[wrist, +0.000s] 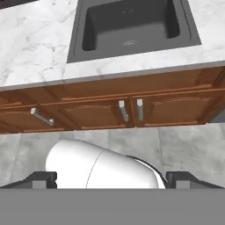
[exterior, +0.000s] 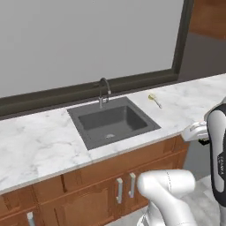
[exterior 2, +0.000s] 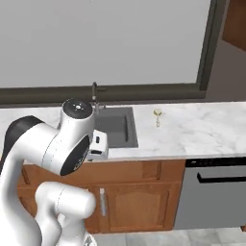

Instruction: Grab the spray bottle from the cabinet, then place it next to the cutting board for sanitizing. Then grab the dish brush from the countertop next to the sink and place it next to the cutting board.

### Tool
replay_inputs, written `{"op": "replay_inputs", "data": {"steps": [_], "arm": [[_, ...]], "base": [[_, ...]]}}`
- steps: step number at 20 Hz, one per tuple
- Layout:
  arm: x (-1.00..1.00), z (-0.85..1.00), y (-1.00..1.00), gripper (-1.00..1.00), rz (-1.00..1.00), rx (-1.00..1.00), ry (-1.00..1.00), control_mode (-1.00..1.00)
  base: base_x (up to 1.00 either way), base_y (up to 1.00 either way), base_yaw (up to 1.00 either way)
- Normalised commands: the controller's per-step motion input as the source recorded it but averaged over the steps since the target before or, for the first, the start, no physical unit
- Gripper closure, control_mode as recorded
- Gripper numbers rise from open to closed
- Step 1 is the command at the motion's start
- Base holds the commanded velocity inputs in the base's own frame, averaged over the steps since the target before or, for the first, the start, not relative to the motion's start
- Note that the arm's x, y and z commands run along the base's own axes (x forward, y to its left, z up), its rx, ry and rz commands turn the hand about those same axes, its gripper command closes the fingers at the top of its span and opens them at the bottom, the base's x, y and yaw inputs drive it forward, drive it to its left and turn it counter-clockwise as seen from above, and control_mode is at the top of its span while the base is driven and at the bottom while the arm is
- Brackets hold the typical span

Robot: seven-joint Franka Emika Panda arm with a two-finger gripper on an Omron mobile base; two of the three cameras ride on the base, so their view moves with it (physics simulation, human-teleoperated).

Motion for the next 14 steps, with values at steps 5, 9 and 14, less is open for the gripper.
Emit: {"op": "replay_inputs", "data": {"steps": [5, 9, 14], "arm": [[0.0, 0.0, 0.0, -1.0, 0.0, 0.0, 0.0, 1.0], [0.0, 0.0, 0.0, -1.0, 0.0, 0.0, 0.0, 1.0], [0.0, 0.0, 0.0, -1.0, 0.0, 0.0, 0.0, 1.0]], "base": [[0.53, -1.0, 0.14], [0.26, -1.0, 0.12], [0.31, -0.89, 0.1]]}}
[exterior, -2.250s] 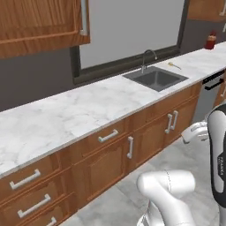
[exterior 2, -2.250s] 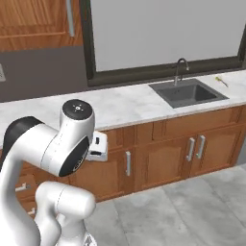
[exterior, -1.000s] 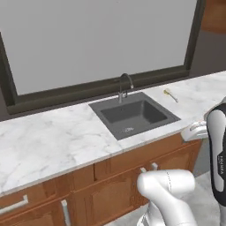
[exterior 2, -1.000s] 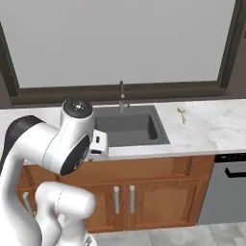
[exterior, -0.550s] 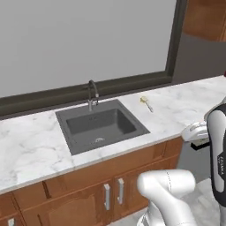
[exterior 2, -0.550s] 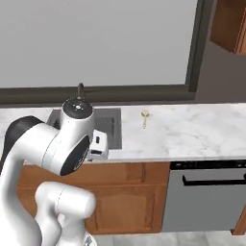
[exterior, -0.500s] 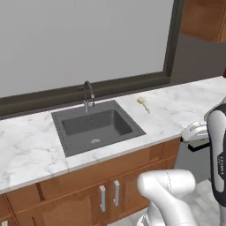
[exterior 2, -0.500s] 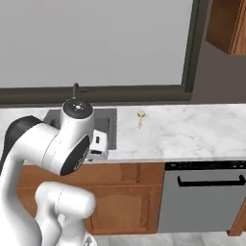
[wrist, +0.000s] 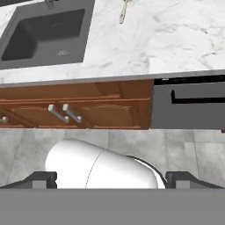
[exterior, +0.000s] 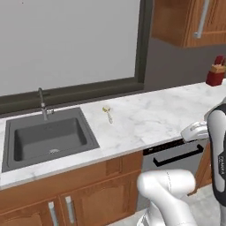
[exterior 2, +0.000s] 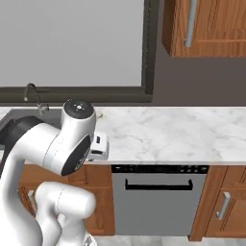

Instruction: Grab the spray bottle from the cabinet, then place it next to the cutting board for sanitizing. Then grab the dish brush from the countertop next to the sink and place it next to the cutting board.

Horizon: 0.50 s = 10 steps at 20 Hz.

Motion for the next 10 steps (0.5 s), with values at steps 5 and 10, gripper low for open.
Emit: {"op": "replay_inputs", "data": {"steps": [5, 10], "arm": [[0.0, 0.0, 0.0, -1.0, 0.0, 0.0, 0.0, 1.0], [0.0, 0.0, 0.0, -1.0, 0.0, 0.0, 0.0, 1.0]], "base": [[0.4, 0.17, 0.0], [0.52, 0.16, 0.01]]}}
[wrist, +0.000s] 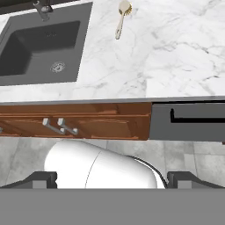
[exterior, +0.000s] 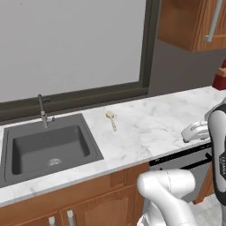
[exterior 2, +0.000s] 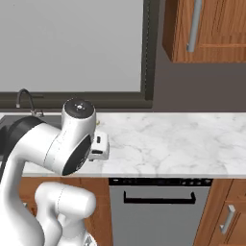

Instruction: Grab the spray bottle from the cabinet, then place it next to the cutting board for sanitizing. Then grab the dish brush from the countertop next to the sink and place it next to the cutting board.

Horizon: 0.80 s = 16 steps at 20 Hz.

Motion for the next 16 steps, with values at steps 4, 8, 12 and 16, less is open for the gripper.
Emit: {"op": "replay_inputs", "data": {"steps": [4, 8, 12, 16], "arm": [[0.0, 0.0, 0.0, -1.0, 0.0, 0.0, 0.0, 1.0], [0.0, 0.0, 0.0, -1.0, 0.0, 0.0, 0.0, 1.0], [0.0, 0.0, 0.0, -1.0, 0.0, 0.0, 0.0, 1.0], [0.0, 0.0, 0.0, -1.0, 0.0, 0.0, 0.0, 1.0]], "base": [[0.55, 0.05, 0.12], [0.2, 0.03, 0.33], [0.03, -0.14, 0.33], [0.08, -0.21, 0.28]]}}
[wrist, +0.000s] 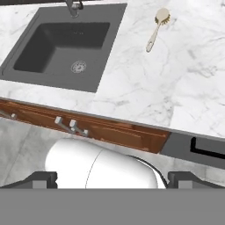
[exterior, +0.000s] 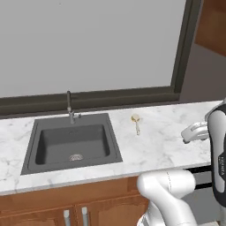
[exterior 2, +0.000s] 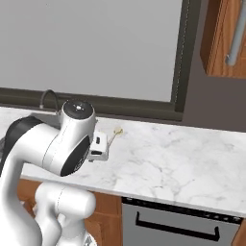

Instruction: Grab the spray bottle from the cabinet, then place it next to the cutting board for sanitizing. Then grab the dish brush from the countertop next to the sink and place it next to the cutting board.

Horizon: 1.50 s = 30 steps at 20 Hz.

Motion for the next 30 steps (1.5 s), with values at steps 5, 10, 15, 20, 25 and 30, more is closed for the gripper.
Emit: {"op": "replay_inputs", "data": {"steps": [5, 10, 15, 20, 25, 30], "arm": [[0.0, 0.0, 0.0, -1.0, 0.0, 0.0, 0.0, 1.0], [0.0, 0.0, 0.0, -1.0, 0.0, 0.0, 0.0, 1.0], [0.0, 0.0, 0.0, -1.0, 0.0, 0.0, 0.0, 1.0], [0.37, -0.01, 0.0, -1.0, 0.0, 0.0, 0.01, -1.0], [0.62, -0.07, 0.02, -1.0, -0.02, 0.0, 0.03, -1.0], [1.0, -0.4, 0.03, -1.0, -0.11, -0.03, 0.13, -1.0]], "base": [[0.17, -0.05, 0.16], [0.29, 0.0, 0.08], [0.56, 0.0, 0.02], [0.11, 0.0, 0.0], [0.0, 0.0, 0.0], [0.0, 0.0, 0.0]]}}
